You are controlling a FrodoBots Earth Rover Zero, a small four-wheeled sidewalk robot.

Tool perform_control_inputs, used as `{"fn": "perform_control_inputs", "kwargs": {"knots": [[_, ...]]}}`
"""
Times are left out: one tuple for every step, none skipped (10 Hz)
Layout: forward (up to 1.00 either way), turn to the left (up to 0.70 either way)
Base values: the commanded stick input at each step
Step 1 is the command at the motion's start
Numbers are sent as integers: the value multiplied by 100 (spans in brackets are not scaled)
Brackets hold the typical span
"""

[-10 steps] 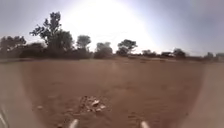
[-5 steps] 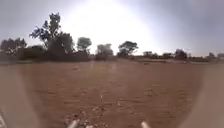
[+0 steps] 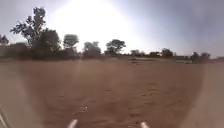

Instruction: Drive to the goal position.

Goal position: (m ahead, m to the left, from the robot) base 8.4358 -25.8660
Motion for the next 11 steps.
{"fn": "perform_control_inputs", "kwargs": {"knots": [[100,-40],[100,-40],[100,-40],[100,-40],[100,-40],[100,-40],[100,-40],[100,-40],[100,-40],[100,-39],[100,-38]]}}
